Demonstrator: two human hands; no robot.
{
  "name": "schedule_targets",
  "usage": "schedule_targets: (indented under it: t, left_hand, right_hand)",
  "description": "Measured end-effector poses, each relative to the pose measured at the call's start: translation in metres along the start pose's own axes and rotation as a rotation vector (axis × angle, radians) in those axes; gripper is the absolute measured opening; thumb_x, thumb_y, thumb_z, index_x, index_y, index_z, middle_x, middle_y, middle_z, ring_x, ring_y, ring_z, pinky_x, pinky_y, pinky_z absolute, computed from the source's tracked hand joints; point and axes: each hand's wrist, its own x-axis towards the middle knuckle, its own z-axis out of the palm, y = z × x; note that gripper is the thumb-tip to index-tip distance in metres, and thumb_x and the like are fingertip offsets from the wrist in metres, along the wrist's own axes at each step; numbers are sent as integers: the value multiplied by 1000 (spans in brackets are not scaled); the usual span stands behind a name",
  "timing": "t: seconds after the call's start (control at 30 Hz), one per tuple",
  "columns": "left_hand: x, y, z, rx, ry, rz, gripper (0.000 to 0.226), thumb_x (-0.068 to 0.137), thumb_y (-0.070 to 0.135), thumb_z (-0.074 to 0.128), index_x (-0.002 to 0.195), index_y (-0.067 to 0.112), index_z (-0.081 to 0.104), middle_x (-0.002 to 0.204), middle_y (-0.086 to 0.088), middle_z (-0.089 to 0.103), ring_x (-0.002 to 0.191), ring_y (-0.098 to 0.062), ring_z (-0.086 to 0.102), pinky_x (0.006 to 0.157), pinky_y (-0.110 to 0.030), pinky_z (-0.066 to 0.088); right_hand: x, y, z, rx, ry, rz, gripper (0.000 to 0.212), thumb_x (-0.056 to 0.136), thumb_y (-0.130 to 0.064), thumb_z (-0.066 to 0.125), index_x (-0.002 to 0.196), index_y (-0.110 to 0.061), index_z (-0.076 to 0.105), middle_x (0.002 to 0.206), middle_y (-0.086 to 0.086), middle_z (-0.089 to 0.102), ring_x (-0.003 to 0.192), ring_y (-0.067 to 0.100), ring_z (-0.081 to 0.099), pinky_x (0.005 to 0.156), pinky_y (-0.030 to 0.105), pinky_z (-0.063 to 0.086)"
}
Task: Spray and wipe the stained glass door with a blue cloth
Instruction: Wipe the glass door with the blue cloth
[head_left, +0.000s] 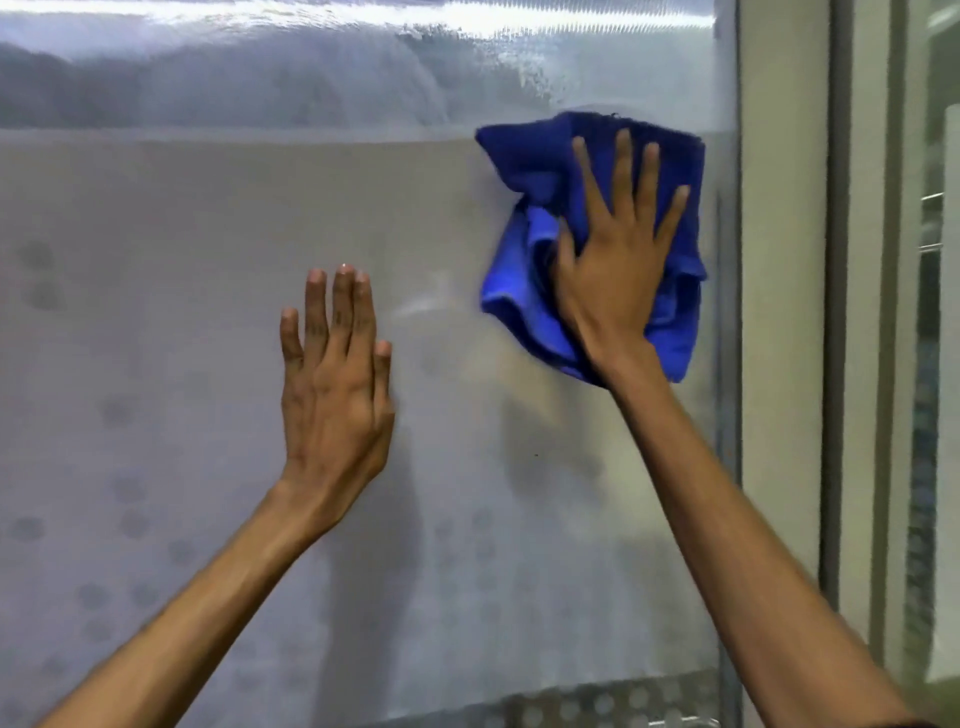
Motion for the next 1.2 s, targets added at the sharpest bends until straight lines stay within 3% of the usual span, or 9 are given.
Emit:
schedule_targets:
  t: [0.13,0.27,0.43,0.7,0.77,0.87,1.0,1.1,1.2]
  left_hand:
    - [-2,7,8,20,28,-32,56,104,21,24,156,7,11,165,-7,7,153,-26,1,122,-38,-7]
    - [-8,17,8,29,7,-45,57,104,23,22,156,6,6,165,-9,4,152,-29,0,121,-45,-6]
    - [-15,42,14,53,-45,-20,59,104,28,20,156,7,3,165,-9,0,153,-24,-3,120,-51,-5]
    - [-21,47,17,70,-52,-20,61,104,34,21,156,6,3,165,-10,0,152,-20,-6,120,-53,-3]
    - [-24,47,17,62,-66,-12,63,104,37,18,156,6,2,165,-10,-1,151,-19,-8,120,-54,-4]
    - [-24,48,16,57,-76,-30,64,103,39,16,156,6,0,165,-11,-2,152,-22,-7,120,-55,-5]
    - [-23,51,17,39,-67,-36,63,104,37,17,155,5,1,165,-12,0,152,-28,-2,119,-56,-4]
    - [-25,48,19,37,-49,-23,62,104,33,20,155,4,2,165,-14,3,152,-29,1,120,-53,-4]
    - [-26,49,20,28,-29,-31,61,104,30,21,155,4,3,164,-14,4,152,-29,2,120,-51,-4]
  right_hand:
    - [-100,8,-9,99,-106,-225,68,82,-28,52,149,-25,44,160,7,33,151,30,23,122,55,13]
    - [-123,65,-31,100,-192,-213,67,84,-31,49,150,-21,42,161,8,31,151,28,22,121,57,16]
    - [-38,60,-18,42,-33,22,62,95,-40,43,154,-25,34,163,9,26,153,32,14,123,55,7]
    - [-177,85,-36,148,-175,-205,62,84,-27,54,146,-23,48,158,8,37,150,29,25,121,57,15]
    - [-151,105,-39,144,-184,-186,63,89,-40,48,149,-21,42,159,9,33,151,29,22,123,53,10]
    - [-66,107,-34,142,-139,-90,77,77,-32,49,152,-15,39,161,13,29,152,34,18,123,53,4]
    - [33,89,-19,58,-10,-37,61,95,-43,39,151,-20,39,160,14,31,151,37,20,122,58,6]
    - [24,80,-11,2,16,-63,58,98,-59,41,148,-29,46,160,9,34,150,35,22,121,58,7]
    - [-42,76,-16,49,3,-206,54,96,-56,51,144,-29,52,156,8,40,148,37,28,120,62,10]
